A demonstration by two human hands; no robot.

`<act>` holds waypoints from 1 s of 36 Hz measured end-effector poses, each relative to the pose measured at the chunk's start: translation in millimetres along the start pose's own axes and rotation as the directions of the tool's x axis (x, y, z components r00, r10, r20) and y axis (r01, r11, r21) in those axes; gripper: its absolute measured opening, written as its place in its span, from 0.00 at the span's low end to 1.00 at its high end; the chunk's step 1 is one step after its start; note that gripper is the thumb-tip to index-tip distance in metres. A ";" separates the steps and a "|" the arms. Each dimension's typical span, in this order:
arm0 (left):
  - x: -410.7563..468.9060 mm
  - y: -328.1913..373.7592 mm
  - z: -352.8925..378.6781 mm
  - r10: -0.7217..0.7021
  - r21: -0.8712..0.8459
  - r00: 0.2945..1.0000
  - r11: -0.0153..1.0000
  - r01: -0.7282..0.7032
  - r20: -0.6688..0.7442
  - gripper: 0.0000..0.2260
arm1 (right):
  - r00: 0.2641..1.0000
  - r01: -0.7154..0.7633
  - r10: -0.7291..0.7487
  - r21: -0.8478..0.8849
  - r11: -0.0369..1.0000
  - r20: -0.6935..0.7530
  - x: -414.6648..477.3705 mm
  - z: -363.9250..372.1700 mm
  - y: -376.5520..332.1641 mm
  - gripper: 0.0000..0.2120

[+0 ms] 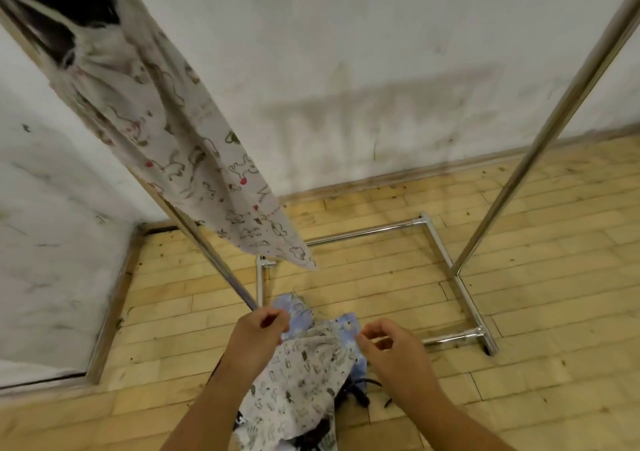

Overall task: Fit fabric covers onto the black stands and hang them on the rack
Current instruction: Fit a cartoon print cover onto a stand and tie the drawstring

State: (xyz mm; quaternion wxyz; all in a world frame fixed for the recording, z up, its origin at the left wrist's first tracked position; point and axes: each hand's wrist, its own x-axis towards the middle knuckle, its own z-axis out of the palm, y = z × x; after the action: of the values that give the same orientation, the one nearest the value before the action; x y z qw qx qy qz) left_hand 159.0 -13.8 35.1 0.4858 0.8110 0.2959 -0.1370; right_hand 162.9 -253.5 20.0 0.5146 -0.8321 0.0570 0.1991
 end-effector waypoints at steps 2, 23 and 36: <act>15.1 -10.8 11.4 -0.001 0.039 0.999 0.999 -0.001 0.040 0.09 | 0.999 -0.044 0.044 0.004 0.999 0.026 3.0 1.1 17.8 0.06; 113.9 -119.2 134.5 -0.053 0.415 0.950 0.906 -0.084 0.307 0.11 | 0.971 -0.216 0.226 -0.131 0.968 0.074 24.4 8.0 141.8 0.05; 163.9 -152.9 165.4 -0.032 0.666 0.920 0.700 -0.257 0.390 0.17 | 0.936 -0.307 0.326 -0.142 0.941 0.134 33.0 14.7 166.7 0.05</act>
State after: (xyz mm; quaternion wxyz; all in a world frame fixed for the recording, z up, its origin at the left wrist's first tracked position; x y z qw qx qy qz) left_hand 205.2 -46.7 -237.7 0.1932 0.9098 0.0720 -0.3602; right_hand 139.0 -314.3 -137.6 0.4281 -0.8231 0.1381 0.3467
